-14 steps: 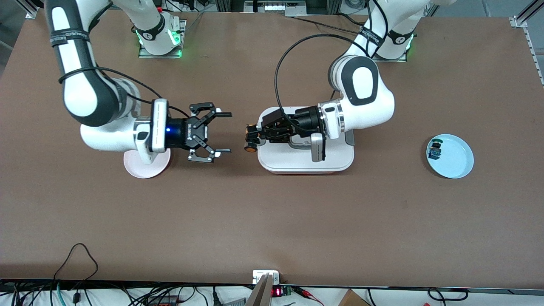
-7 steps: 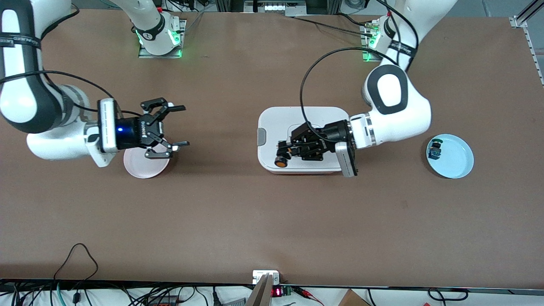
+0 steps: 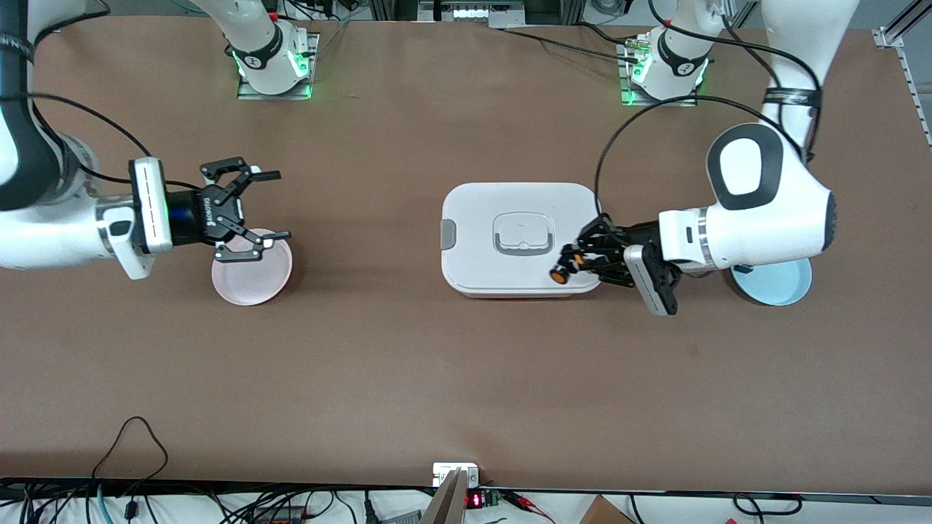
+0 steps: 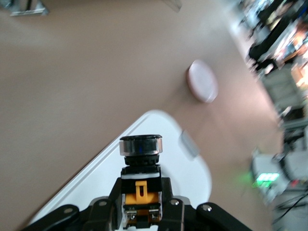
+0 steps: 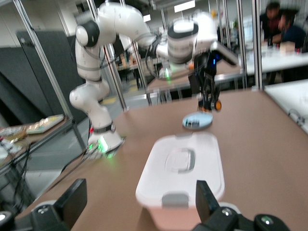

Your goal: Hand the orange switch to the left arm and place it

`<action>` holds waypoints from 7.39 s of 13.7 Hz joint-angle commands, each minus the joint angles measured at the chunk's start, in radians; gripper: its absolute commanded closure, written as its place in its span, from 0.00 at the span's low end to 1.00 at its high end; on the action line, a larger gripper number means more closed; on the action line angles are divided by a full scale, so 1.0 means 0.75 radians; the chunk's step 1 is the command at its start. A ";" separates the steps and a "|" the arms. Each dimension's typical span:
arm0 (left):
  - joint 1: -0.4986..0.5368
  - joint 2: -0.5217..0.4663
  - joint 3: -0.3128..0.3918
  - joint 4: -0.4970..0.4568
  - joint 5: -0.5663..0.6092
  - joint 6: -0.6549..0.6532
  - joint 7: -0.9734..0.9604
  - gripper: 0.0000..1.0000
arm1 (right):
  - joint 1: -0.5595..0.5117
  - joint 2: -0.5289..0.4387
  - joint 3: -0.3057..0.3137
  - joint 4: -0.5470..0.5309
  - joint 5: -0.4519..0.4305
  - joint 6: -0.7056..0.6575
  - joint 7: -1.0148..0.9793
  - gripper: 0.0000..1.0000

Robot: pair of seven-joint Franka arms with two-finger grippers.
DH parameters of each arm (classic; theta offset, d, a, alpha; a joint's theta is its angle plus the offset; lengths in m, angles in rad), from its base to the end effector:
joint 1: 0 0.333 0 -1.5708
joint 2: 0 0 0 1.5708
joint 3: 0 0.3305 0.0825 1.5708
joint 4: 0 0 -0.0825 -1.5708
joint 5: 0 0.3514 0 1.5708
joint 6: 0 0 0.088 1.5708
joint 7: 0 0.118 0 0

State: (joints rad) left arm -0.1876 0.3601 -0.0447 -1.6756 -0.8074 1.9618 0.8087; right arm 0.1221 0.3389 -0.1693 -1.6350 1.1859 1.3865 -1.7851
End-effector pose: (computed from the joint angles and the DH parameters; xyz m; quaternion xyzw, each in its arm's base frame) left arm 0.6055 -0.1960 0.4272 0.8762 -0.3132 0.0705 0.3595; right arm 0.5873 0.1088 0.4797 -0.5707 -0.5781 -0.2765 0.5136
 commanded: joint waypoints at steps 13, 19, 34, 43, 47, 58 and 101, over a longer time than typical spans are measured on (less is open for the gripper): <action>0.421 0.027 -0.012 -0.062 1.416 -0.084 0.870 1.00 | 0.101 -0.398 -0.038 0.080 -1.217 0.006 1.189 0.00; 0.673 0.009 -0.016 -0.355 1.414 0.286 1.194 1.00 | 0.197 -0.413 -0.038 0.149 -1.526 0.074 1.489 0.00; 0.813 0.164 -0.018 -0.554 1.416 0.780 1.239 0.85 | 0.177 -0.390 -0.087 0.165 -1.452 0.160 2.048 0.00; 0.806 0.027 -0.085 -0.501 1.410 0.576 1.227 0.00 | 0.179 -0.362 -0.079 0.151 -1.530 0.213 2.182 0.00; 0.802 -0.010 -0.155 -0.282 1.408 0.128 1.011 0.00 | 0.189 -0.262 -0.081 0.151 -1.532 0.295 2.194 0.00; 0.792 -0.016 -0.568 0.307 1.414 -0.793 -0.251 0.00 | 0.205 -0.262 -0.079 0.163 -1.561 0.301 2.194 0.00; 0.187 -0.523 0.092 -0.063 1.142 -0.360 -1.088 0.00 | 0.054 -0.300 0.109 0.102 -1.571 0.332 2.321 0.00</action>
State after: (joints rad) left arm -0.0394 -0.0527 0.0209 -1.7601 0.0356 1.7175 -0.0237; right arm 0.1634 0.1348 -0.0913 -1.5352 0.0231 1.6192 -0.0569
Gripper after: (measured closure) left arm 0.000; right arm 0.000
